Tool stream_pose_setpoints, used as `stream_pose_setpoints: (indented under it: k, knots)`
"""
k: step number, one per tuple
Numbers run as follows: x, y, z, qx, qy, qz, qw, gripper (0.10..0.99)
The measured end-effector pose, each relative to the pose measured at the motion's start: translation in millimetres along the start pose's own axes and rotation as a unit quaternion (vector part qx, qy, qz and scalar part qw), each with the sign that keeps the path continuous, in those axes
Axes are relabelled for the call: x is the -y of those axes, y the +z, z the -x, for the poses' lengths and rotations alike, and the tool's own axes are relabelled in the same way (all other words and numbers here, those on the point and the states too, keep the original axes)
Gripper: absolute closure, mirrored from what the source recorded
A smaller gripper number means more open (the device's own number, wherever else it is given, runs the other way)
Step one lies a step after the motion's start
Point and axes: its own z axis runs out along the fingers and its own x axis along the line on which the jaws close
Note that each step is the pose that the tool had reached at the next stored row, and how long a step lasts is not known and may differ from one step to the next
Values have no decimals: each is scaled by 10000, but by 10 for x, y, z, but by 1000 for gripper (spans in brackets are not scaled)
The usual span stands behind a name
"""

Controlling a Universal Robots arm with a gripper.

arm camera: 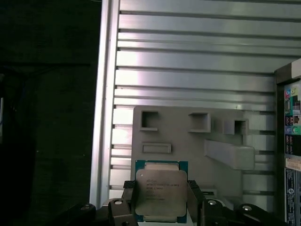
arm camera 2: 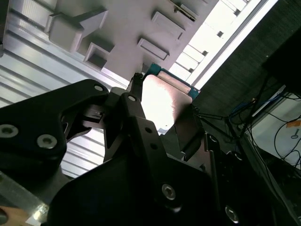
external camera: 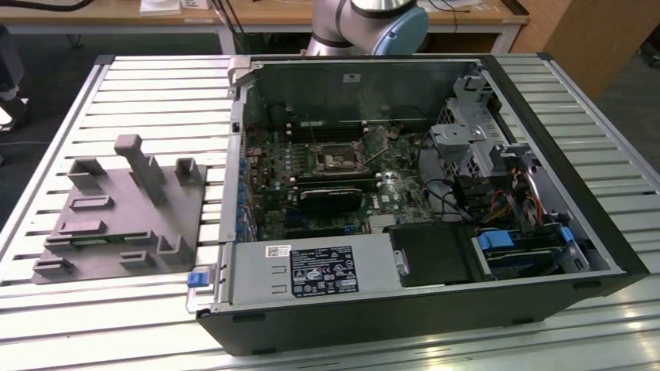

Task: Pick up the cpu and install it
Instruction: 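Pick up the cpu and move it towards the insertion slot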

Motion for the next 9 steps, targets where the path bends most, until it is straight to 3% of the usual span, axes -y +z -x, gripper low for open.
stream_pose_setpoints:
  k: [4, 9]
  knots:
    - [-6, -80, 0, 0, 0, 11, 10000, 561]
    - [-8, -112, 16, 1, -1, 23, 10000, 561]
